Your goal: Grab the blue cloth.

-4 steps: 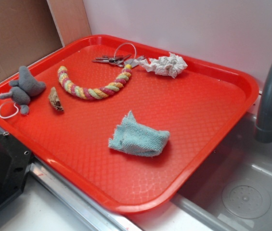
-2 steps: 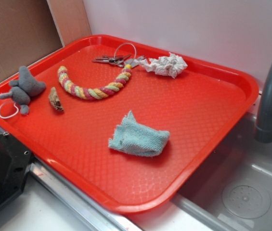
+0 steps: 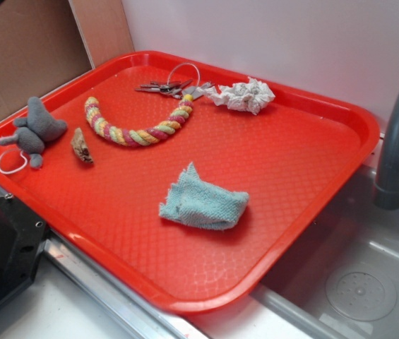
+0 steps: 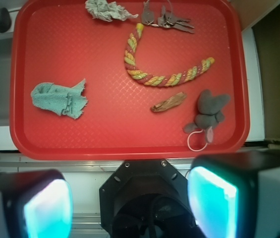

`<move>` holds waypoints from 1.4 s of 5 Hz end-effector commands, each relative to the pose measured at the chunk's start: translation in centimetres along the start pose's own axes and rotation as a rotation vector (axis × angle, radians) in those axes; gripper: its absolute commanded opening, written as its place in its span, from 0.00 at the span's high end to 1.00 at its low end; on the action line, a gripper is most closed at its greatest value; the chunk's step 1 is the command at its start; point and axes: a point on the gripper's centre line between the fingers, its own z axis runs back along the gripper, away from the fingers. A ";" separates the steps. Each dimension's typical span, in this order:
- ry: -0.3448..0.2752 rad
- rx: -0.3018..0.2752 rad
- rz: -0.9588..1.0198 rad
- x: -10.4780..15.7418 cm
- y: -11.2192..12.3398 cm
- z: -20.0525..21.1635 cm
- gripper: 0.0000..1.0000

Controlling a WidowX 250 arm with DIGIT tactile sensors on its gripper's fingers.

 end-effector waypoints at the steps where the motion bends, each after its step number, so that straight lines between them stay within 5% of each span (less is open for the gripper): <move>1: 0.009 0.037 -0.132 2.5 -0.8 -1.7 0.00; 2: 0.007 0.049 -0.262 4.0 -1.5 -3.3 0.00; 4: -0.094 -0.002 -0.760 5.8 -5.7 -7.4 0.00; 7: -0.029 -0.035 -1.133 6.4 -10.0 -15.9 0.00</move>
